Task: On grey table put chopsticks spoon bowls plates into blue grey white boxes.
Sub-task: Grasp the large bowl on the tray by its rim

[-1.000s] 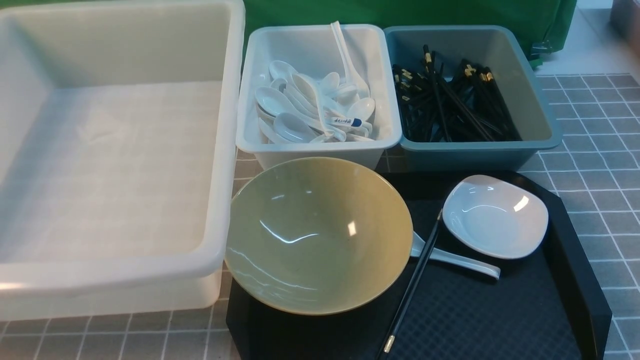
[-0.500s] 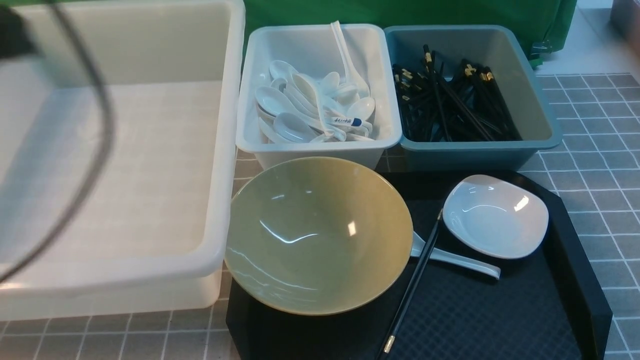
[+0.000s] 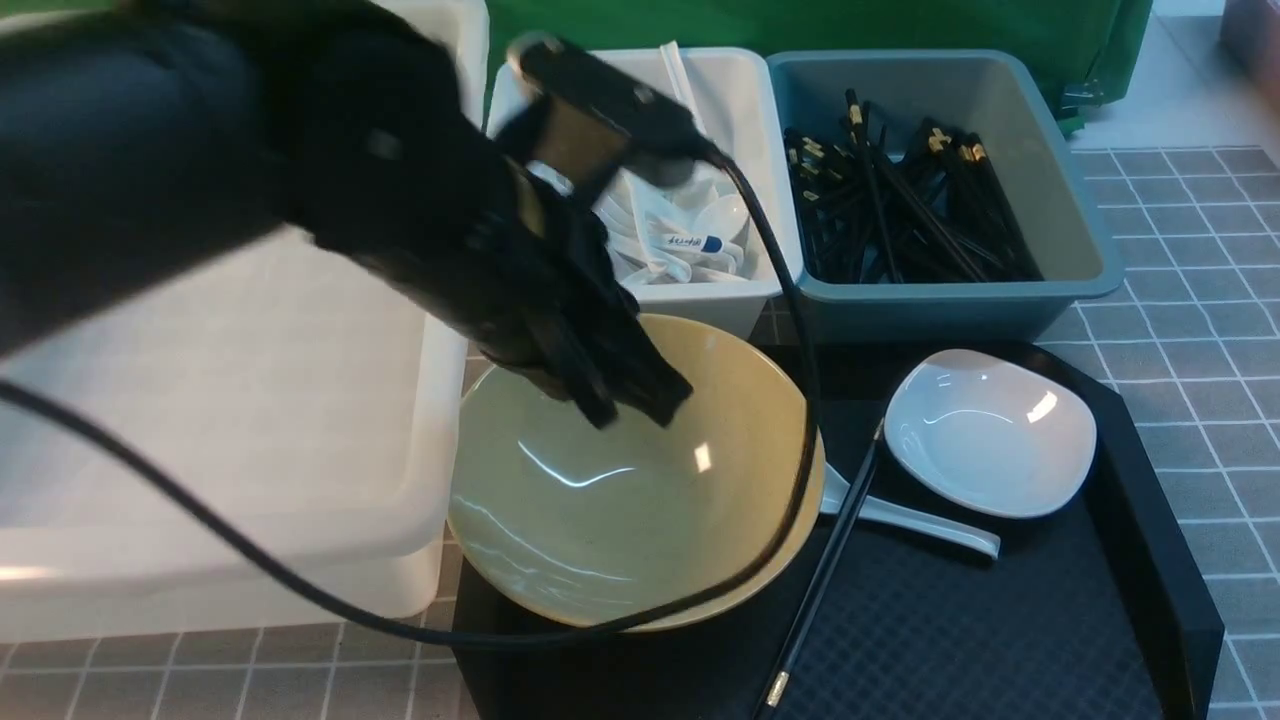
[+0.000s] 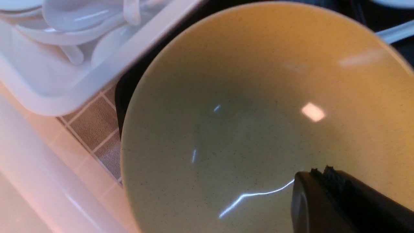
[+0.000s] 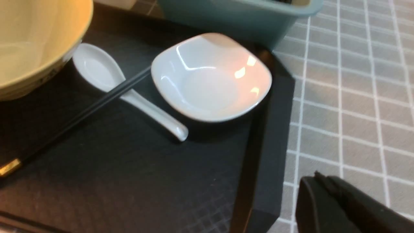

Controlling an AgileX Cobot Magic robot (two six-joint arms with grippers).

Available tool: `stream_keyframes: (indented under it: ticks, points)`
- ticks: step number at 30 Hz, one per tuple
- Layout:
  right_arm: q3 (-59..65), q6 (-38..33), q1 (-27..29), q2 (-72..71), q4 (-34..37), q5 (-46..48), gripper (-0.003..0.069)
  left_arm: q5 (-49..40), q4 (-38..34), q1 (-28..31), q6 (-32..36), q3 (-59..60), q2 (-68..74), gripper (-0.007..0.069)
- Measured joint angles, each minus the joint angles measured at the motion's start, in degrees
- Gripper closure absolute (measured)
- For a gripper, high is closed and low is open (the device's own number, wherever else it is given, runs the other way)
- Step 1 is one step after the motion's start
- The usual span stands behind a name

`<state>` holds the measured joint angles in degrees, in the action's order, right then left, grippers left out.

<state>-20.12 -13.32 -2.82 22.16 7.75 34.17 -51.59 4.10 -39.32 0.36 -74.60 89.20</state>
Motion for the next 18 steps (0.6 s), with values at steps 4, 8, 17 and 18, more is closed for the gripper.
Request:
stream_keyframes:
  ticks: [4, 8, 17, 18]
  points:
    - [0.06, 0.00, 0.00, 0.00, 0.50, -0.94, 0.0624, -0.12, 1.40, -1.06, -2.09, -0.01, 5.29, 0.0633]
    - [0.06, 0.04, 0.00, 0.00, 0.80, -0.94, 0.0624, 0.99, -0.20, -1.81, -2.33, -0.01, 9.13, 0.0633]
    - [0.06, 0.04, 0.00, 0.00, 0.91, -3.25, 0.0624, 6.63, -7.28, -6.34, 0.84, -0.76, 15.79, 0.0633]
    - [0.06, 0.04, 0.00, 0.00, 0.91, -3.30, 0.0624, 6.57, -8.41, -7.09, 1.31, -1.12, 16.53, 0.0633]
